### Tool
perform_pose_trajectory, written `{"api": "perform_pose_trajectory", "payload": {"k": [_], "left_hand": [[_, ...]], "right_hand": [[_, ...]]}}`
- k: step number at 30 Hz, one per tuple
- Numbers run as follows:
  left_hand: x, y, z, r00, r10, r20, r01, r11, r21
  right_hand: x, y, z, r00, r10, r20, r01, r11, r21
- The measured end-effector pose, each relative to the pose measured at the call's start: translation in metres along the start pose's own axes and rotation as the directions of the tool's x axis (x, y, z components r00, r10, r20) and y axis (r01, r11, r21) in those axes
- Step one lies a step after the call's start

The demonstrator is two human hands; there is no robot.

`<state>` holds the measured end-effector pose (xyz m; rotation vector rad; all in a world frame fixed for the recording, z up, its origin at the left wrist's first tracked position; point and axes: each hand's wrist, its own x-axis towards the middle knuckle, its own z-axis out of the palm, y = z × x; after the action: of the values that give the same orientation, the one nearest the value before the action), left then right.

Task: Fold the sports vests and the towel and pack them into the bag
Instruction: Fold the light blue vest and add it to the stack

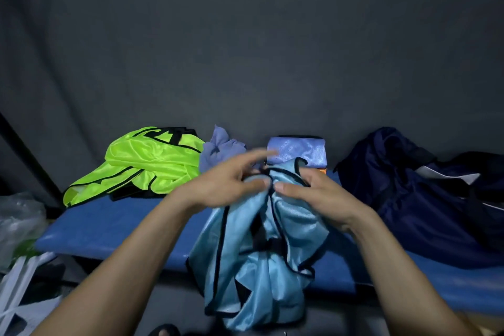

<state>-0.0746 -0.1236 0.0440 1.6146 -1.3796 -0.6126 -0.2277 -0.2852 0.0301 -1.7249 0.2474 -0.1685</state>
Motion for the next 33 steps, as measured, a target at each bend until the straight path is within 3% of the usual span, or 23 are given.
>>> {"api": "perform_pose_trajectory", "payload": {"k": [2, 5, 9, 13, 15, 17, 20, 22, 26, 30, 31, 33], "left_hand": [[0.005, -0.009, 0.005, 0.999, 0.031, 0.03, -0.036, 0.987, 0.155], [0.01, -0.016, -0.013, 0.969, 0.069, -0.238, 0.003, 0.957, 0.29], [0.006, -0.015, -0.032, 0.893, -0.005, -0.45, 0.038, 0.997, 0.063], [0.007, -0.015, -0.032, 0.845, -0.007, -0.535, 0.042, 0.998, 0.053], [0.008, -0.013, -0.03, 0.825, -0.029, -0.564, 0.031, 0.999, -0.006], [0.009, -0.01, -0.03, 0.801, -0.052, -0.597, 0.01, 0.997, -0.073], [0.01, -0.009, -0.031, 0.772, -0.074, -0.632, 0.016, 0.995, -0.097], [0.01, -0.011, -0.034, 0.769, -0.098, -0.632, 0.024, 0.992, -0.124], [0.007, -0.016, -0.042, 0.743, -0.124, -0.658, 0.034, 0.988, -0.148], [0.004, -0.02, -0.049, 0.684, -0.142, -0.715, 0.047, 0.987, -0.151], [0.004, -0.023, -0.051, 0.669, -0.142, -0.73, 0.064, 0.989, -0.133], [0.0, -0.025, -0.056, 0.639, -0.137, -0.757, 0.129, 0.989, -0.07]], "right_hand": [[-0.003, -0.003, 0.001, 0.995, -0.035, 0.097, 0.026, 0.995, 0.094], [-0.001, -0.001, -0.008, 0.999, -0.053, 0.014, 0.047, 0.96, 0.276], [0.008, 0.006, -0.025, 0.981, -0.066, -0.183, 0.147, 0.867, 0.477], [0.016, 0.009, -0.019, 0.959, -0.037, -0.281, 0.195, 0.805, 0.561], [0.015, 0.011, -0.014, 0.962, -0.016, -0.273, 0.133, 0.9, 0.415], [0.011, 0.016, -0.011, 0.983, -0.032, -0.181, 0.05, 0.995, 0.092], [0.011, 0.038, -0.007, 0.983, 0.116, 0.141, -0.086, 0.975, -0.203], [0.013, 0.049, -0.004, 0.977, 0.157, 0.145, -0.103, 0.941, -0.323], [0.013, 0.048, -0.015, 0.986, 0.163, 0.037, -0.144, 0.94, -0.31], [0.003, 0.046, -0.028, 0.967, 0.254, -0.014, -0.225, 0.825, -0.518], [0.0, 0.043, -0.029, 0.972, 0.233, -0.028, -0.214, 0.833, -0.511], [-0.008, 0.026, -0.028, 0.99, 0.135, -0.046, -0.143, 0.95, -0.276]]}}
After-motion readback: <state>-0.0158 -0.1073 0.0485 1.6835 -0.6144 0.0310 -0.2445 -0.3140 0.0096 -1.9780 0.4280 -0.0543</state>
